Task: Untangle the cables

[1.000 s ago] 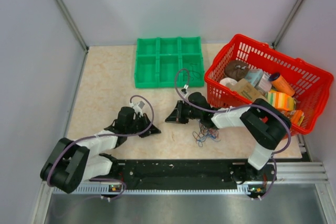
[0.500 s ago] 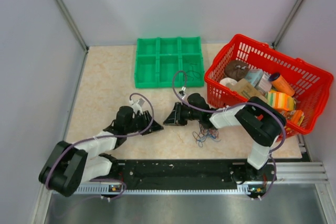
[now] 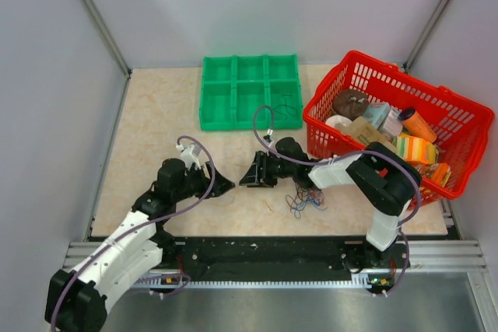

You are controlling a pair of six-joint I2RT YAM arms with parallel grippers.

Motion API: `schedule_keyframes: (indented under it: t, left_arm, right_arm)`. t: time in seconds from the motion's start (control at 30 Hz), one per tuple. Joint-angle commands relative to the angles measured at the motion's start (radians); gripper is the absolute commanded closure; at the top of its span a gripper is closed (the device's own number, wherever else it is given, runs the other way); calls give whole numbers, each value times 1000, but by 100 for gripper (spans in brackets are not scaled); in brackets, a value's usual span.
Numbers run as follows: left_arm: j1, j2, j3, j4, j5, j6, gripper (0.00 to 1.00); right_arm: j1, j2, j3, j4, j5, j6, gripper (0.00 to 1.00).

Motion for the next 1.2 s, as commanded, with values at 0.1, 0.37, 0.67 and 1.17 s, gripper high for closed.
schedule_keyframes:
  t: [0.1, 0.37, 0.67, 1.17]
  left_arm:
    - [-3, -166, 82, -139, -265, 17, 2]
    - [-3, -146, 106, -244, -470, -5, 7]
    - [-2, -22, 44, -114, -496, 10, 37]
    - [-2, -120, 295, -256, -64, 213, 98]
  right_arm:
    - [-6, 48, 124, -109, 14, -50, 49]
    - [36, 67, 203, -251, 87, -47, 48]
    - [50, 16, 192, -308, 146, -106, 46]
    - [48, -413, 258, -495, -36, -833, 16]
